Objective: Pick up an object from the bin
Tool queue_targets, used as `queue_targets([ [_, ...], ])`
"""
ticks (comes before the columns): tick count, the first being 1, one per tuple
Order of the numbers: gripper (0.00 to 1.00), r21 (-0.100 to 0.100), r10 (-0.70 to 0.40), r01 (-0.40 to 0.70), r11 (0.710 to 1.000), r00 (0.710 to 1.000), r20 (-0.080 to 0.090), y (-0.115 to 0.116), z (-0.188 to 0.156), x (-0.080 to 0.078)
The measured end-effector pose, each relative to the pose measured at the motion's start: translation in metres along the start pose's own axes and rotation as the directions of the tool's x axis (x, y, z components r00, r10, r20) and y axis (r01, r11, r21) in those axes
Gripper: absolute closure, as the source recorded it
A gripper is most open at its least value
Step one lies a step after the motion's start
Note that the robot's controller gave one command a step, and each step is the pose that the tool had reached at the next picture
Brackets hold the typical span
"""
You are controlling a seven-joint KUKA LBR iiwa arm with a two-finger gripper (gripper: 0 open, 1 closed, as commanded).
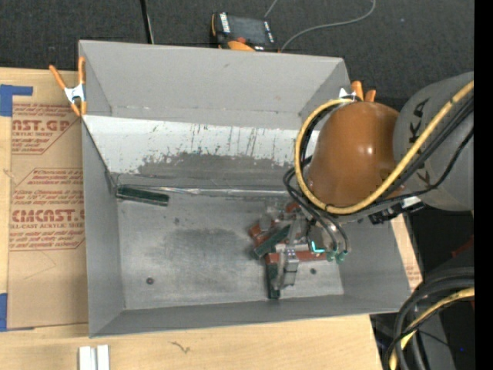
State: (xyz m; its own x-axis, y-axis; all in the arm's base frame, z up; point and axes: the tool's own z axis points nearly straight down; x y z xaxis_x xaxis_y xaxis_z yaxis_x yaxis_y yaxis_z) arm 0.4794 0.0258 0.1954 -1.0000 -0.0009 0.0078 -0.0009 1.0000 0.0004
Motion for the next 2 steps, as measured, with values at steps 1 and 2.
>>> queue_targets([
  [1, 0.00, 0.001, -0.115, 0.115, 0.993, 0.993, 0.004, -0.039, 0.059, -0.016],
  [2, 0.00, 0.003, -0.110, 0.110, 0.994, 0.994, 0.014, -0.104, 0.128, -0.067],
])
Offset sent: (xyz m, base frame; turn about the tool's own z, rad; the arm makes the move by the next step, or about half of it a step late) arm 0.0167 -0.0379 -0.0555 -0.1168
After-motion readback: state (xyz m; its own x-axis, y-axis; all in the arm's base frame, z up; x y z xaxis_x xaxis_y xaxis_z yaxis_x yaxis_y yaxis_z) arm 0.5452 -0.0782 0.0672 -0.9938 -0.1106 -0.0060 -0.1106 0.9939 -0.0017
